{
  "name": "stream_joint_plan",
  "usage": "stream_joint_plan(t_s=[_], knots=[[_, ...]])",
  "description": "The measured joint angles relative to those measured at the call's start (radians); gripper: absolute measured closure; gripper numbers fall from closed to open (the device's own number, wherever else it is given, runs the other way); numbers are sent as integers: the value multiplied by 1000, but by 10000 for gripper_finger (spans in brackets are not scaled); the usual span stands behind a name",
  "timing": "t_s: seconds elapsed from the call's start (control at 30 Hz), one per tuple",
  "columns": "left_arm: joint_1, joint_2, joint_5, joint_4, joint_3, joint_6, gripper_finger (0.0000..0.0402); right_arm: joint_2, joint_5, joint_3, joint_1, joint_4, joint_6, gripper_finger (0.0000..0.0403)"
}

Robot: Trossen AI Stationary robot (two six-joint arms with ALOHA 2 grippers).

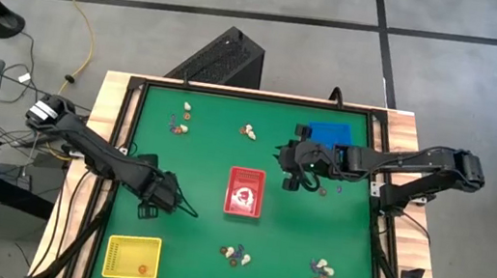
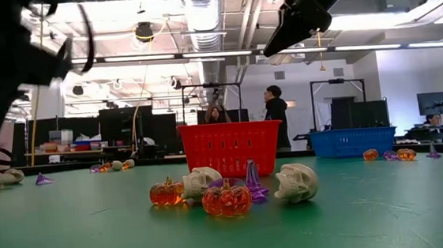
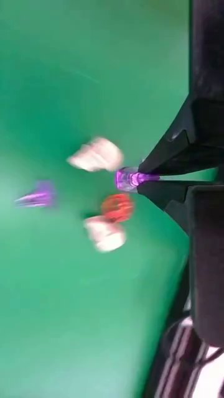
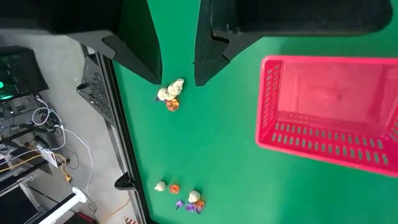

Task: Sort Halloween decoration

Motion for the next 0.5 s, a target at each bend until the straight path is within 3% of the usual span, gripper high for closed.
stream_joint_plan(t_s=[0.13, 0.27, 0.37, 0.5], knots=[[0, 0, -149, 77, 76, 35, 401, 0, 0, 0, 0, -22, 1, 278], [4, 1, -347, 441, 58, 212, 401, 0, 0, 0, 5, -27, 43, 278], [33, 24, -348, 808, 5, 454, 401, 0, 0, 0, 17, -32, 84, 278], [108, 75, -220, 1130, -31, 690, 401, 0, 0, 0, 39, -76, 114, 278]])
